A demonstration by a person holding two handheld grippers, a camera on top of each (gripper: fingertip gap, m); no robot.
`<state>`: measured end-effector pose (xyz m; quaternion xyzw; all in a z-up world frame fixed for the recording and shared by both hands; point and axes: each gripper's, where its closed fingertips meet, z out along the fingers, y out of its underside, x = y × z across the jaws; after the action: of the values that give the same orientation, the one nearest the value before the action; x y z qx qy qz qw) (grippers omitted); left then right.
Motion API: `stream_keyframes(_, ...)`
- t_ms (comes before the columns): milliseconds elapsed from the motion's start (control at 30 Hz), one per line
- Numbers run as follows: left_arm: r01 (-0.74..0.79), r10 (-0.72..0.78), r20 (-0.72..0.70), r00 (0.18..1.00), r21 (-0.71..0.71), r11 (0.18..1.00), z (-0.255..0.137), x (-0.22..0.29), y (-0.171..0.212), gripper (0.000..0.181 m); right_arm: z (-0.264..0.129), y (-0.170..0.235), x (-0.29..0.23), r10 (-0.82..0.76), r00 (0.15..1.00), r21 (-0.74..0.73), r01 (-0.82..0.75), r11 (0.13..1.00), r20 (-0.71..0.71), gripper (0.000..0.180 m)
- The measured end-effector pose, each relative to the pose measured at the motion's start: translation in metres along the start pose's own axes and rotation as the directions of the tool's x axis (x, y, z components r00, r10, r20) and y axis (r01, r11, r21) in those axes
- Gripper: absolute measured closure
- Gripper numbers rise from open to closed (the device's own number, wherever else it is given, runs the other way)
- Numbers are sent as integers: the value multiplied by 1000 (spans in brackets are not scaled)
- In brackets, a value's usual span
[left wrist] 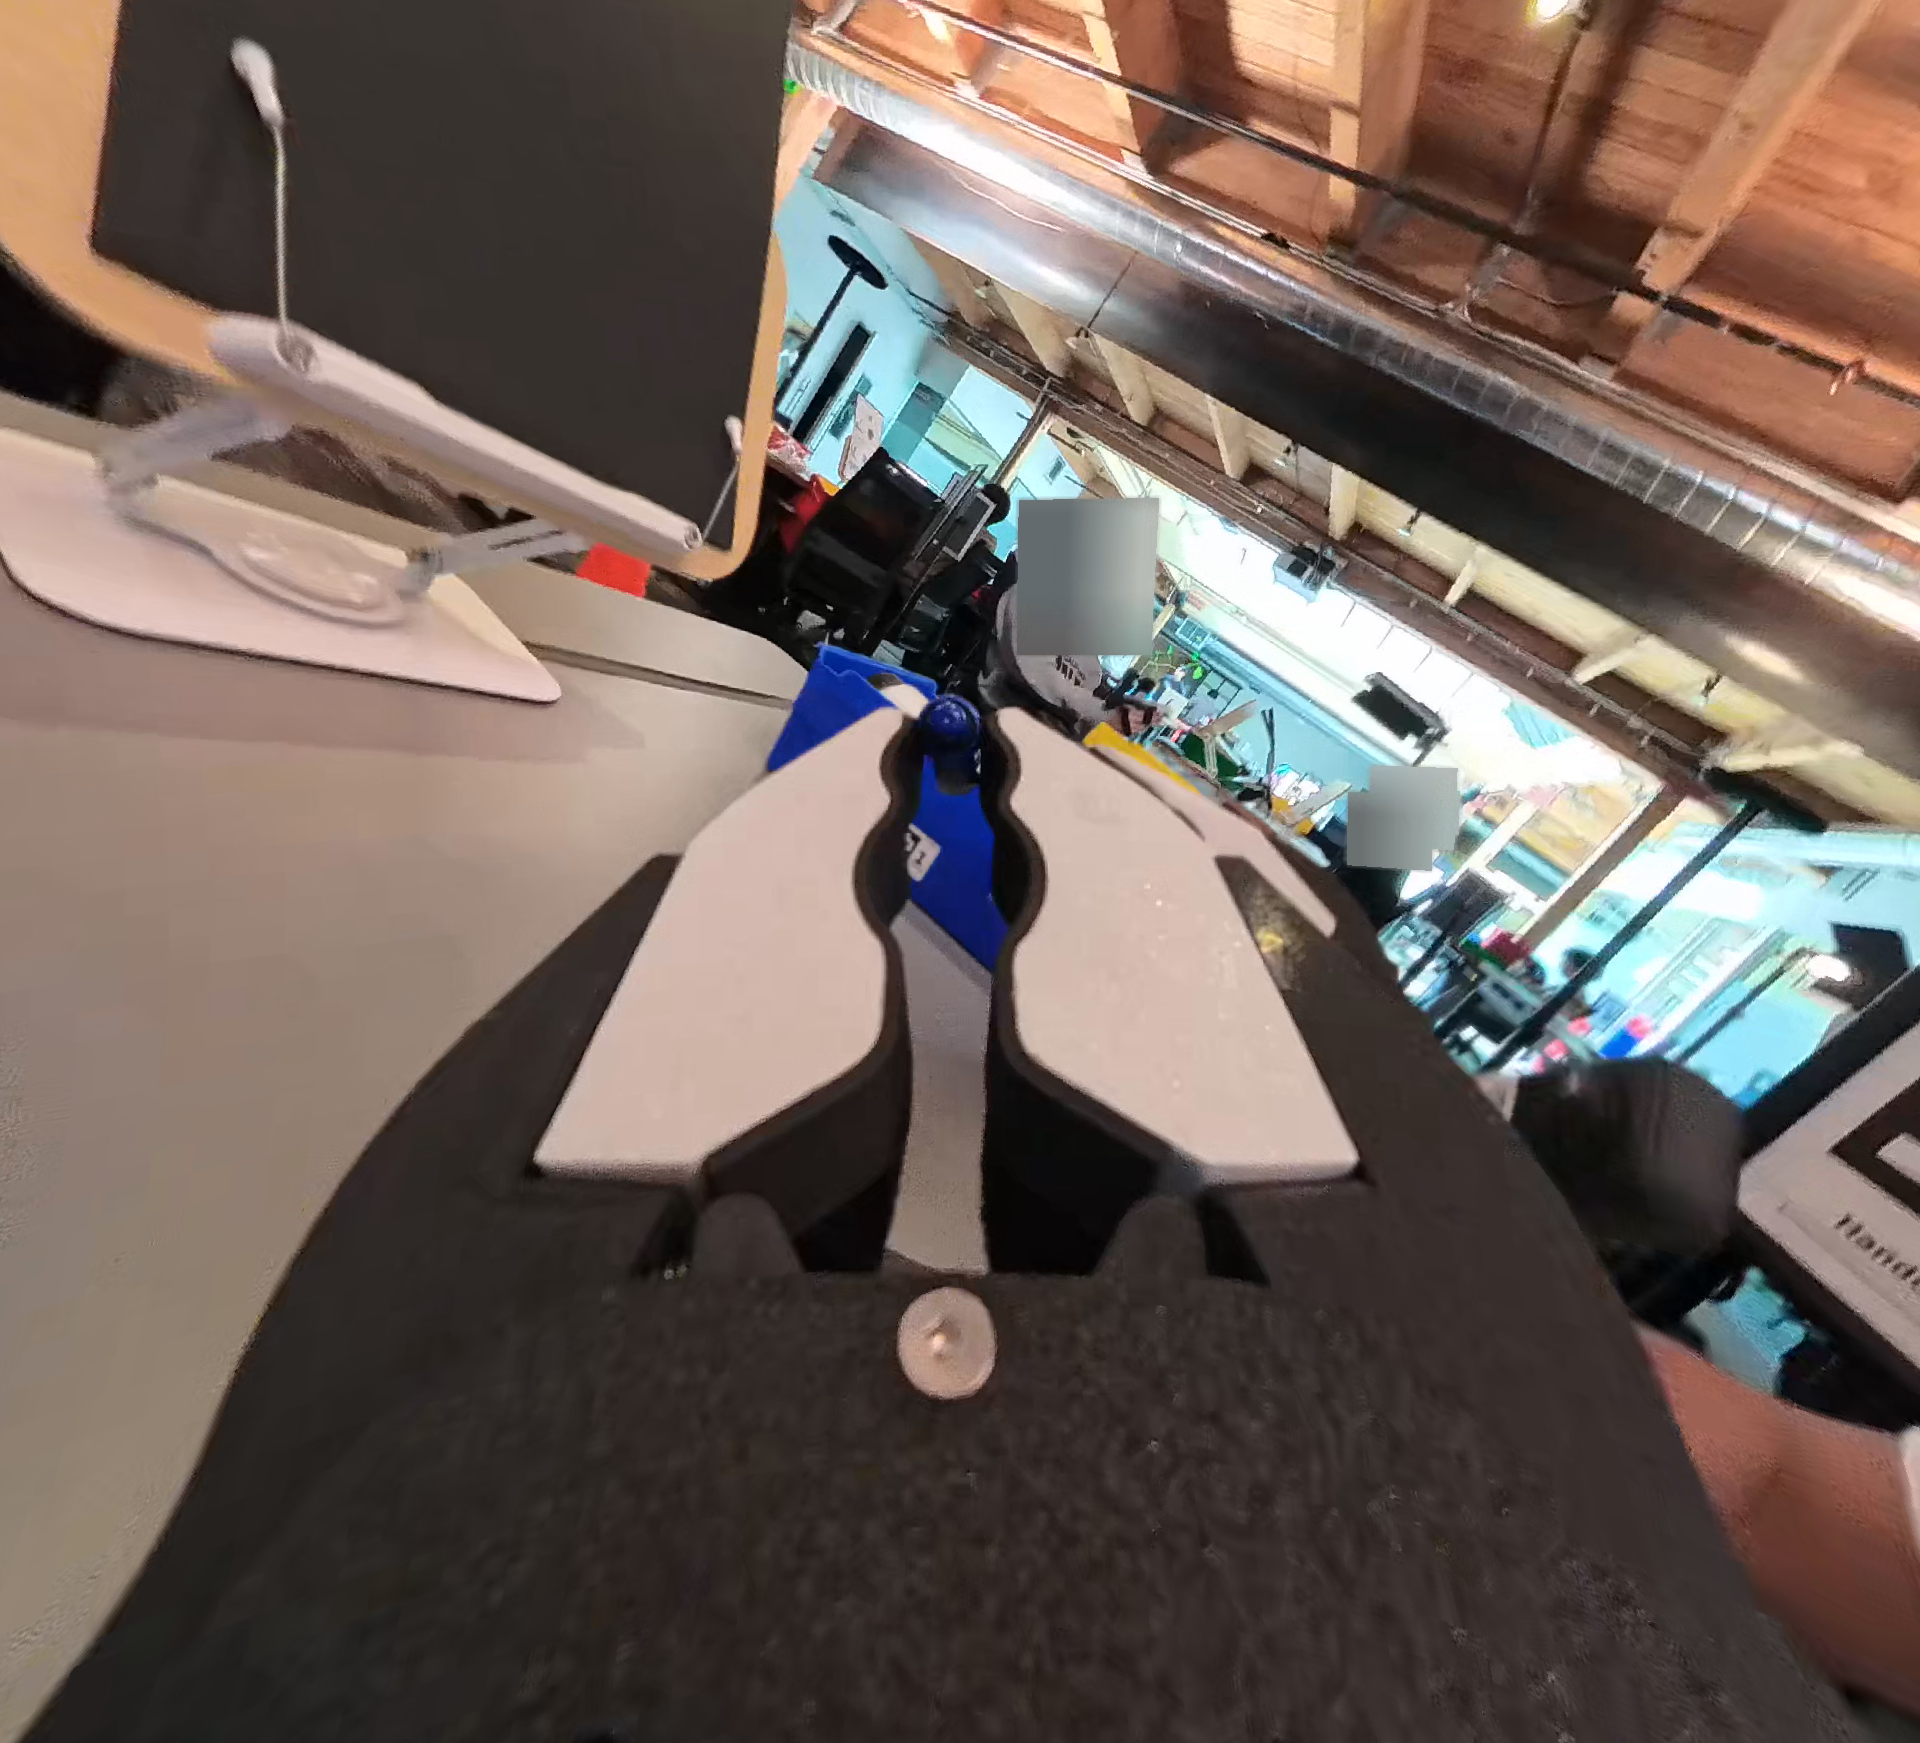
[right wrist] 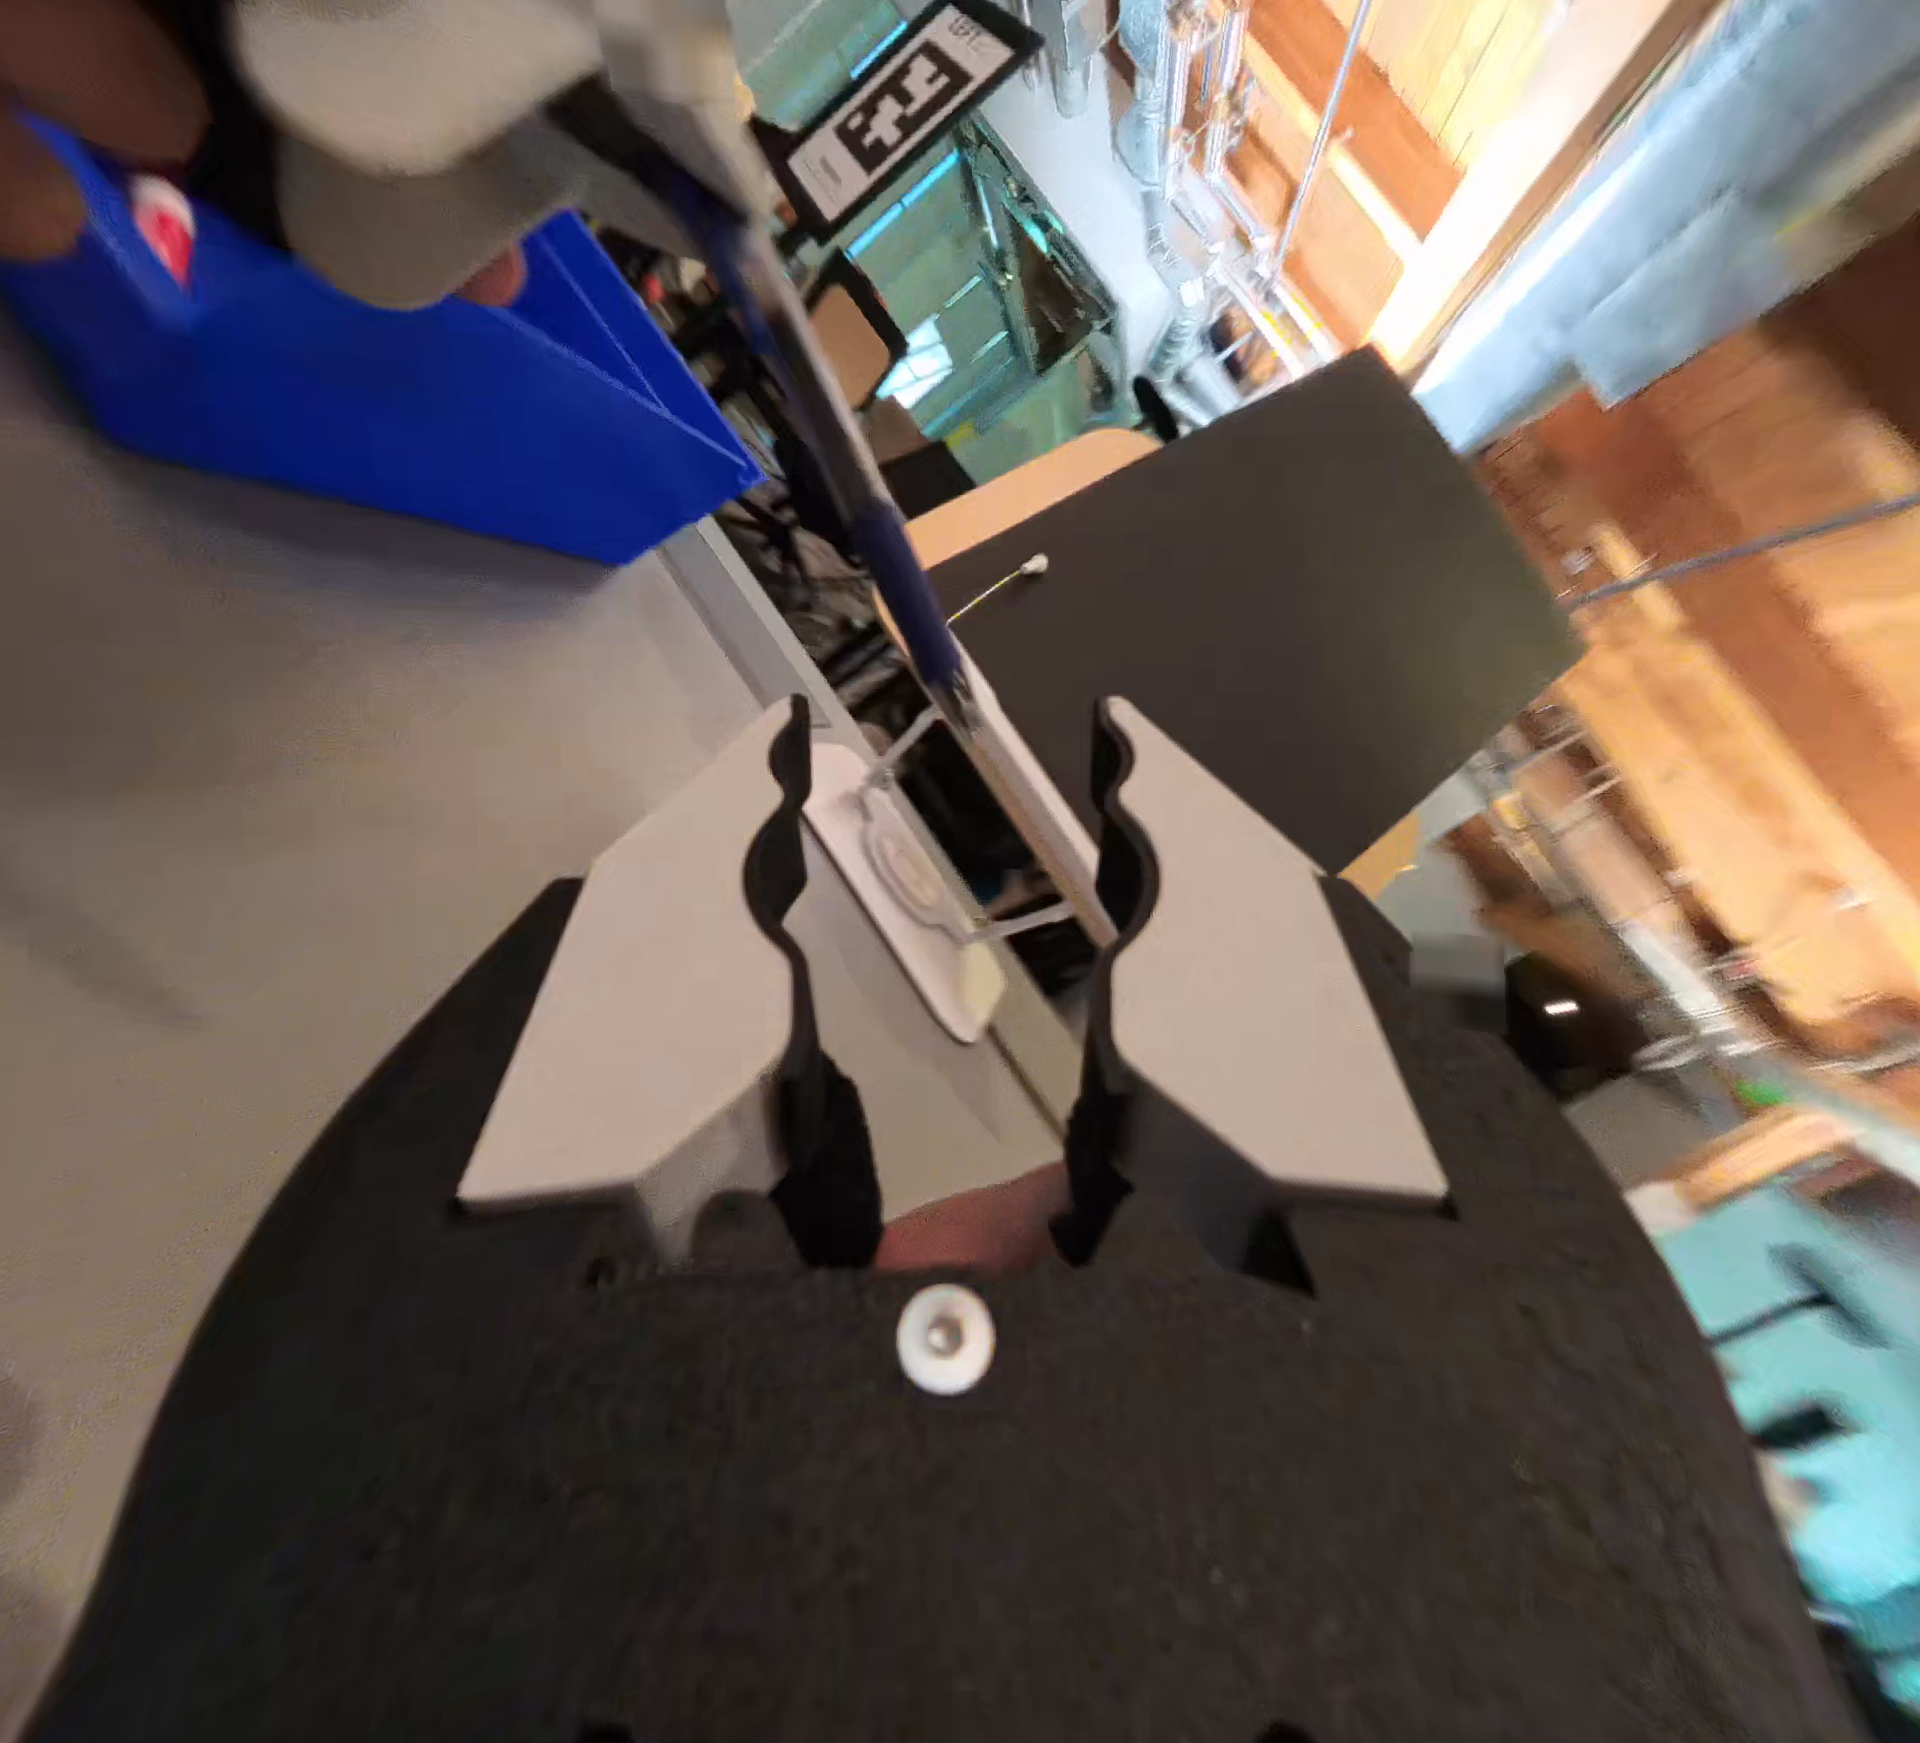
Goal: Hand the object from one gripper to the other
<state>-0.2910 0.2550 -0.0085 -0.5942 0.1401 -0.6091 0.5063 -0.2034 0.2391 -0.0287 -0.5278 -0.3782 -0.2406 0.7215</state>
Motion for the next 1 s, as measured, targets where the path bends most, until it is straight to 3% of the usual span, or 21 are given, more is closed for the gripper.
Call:
stream_keyframes(167,100,-101,-13,995,-49,994,8,15,26,170,8,2,-11,-279,957,-76,273,959,-76,128)
stream_keyframes(233,104,-105,-13,994,-56,993,10,18,30,170,6,4,-4,-357,924,-88,348,934,-137,161)
stream_keyframes(267,103,-104,-14,994,-70,992,11,18,33,170,4,6,-2,-394,906,-90,384,919,-153,168)
stream_keyframes(467,81,-99,-106,989,-159,984,15,25,46,167,3,17,9,-429,890,-121,414,902,-157,169)
stream_keyframes(567,-82,66,-89,994,-189,979,11,24,49,133,3,30,29,-417,892,-154,393,907,-176,168)
stream_keyframes(633,-209,188,-111,976,-224,952,7,24,54,131,1,43,53,-362,909,-176,330,927,-204,169)
stream_keyframes(700,-332,325,-70,943,-267,905,4,10,59,141,-6,55,90,-254,930,-178,211,961,-266,169)
stream_keyframes(800,-488,507,-15,862,-297,821,3,-13,65,151,-21,80,159,52,941,-150,-108,983,-335,169)
stream_keyframes(933,-518,542,-21,840,-324,792,4,-18,70,152,-49,144,247,449,800,-135,-535,834,-398,168)
stream_keyframes(1000,-522,544,-18,839,-311,794,5,-15,69,154,-50,199,277,483,773,-295,-614,732,-411,168)
